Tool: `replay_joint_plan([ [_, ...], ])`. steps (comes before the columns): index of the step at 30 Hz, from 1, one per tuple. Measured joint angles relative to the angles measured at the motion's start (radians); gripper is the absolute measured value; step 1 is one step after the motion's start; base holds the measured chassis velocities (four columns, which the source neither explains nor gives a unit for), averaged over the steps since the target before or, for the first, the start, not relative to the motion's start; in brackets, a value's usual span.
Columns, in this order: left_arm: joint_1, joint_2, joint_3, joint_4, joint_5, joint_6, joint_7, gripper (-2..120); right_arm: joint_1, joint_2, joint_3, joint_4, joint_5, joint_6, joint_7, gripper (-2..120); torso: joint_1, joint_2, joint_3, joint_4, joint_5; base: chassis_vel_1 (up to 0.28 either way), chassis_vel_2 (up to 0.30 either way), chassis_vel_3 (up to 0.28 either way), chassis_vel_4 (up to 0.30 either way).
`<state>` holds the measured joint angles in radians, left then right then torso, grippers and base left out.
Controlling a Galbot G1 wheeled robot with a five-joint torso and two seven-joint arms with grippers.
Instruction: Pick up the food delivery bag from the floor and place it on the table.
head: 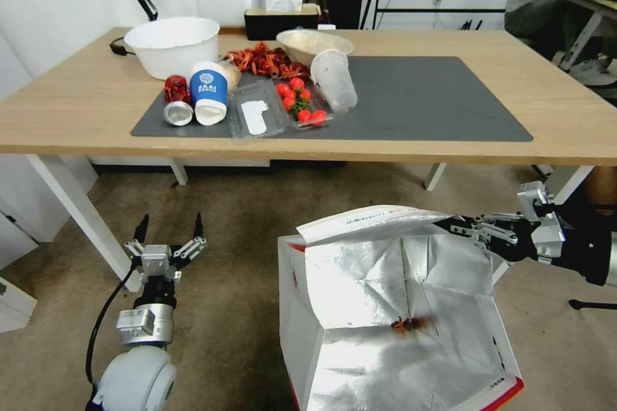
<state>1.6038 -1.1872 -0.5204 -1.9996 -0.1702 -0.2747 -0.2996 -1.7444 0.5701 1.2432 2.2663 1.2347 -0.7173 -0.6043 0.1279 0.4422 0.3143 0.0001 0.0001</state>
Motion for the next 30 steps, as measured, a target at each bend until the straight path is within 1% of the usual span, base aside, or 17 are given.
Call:
replay_joint_plan([
  [9,0.013,-0.006,-0.010,-0.002,0.010,-0.008,-0.002,100,0.022,-0.008,-0.015,-0.007,0.001,0.002,-0.001,0,0.014,0.037,0.023,0.0000,-0.0001,0.000,0.000,0.000,0.000],
  [19,0.009,-0.016,0.007,-0.004,0.015,-0.015,-0.003,100,0.020,-0.004,-0.016,0.002,0.000,0.003,-0.001,0,0.031,0.084,0.053,0.0000,-0.0001,0.000,0.000,0.000,0.000],
  [23,0.009,-0.016,0.010,-0.004,0.015,-0.016,-0.003,100,0.018,-0.003,-0.016,0.005,0.000,0.003,0.000,0,0.034,0.092,0.059,0.0000,-0.0001,0.000,0.000,0.000,0.000],
  [30,-0.001,-0.014,0.014,-0.001,0.016,-0.016,-0.007,100,0.013,-0.001,-0.010,0.023,-0.001,0.003,0.004,0,0.047,0.128,0.082,0.0000,-0.0001,0.000,0.000,0.000,0.000],
])
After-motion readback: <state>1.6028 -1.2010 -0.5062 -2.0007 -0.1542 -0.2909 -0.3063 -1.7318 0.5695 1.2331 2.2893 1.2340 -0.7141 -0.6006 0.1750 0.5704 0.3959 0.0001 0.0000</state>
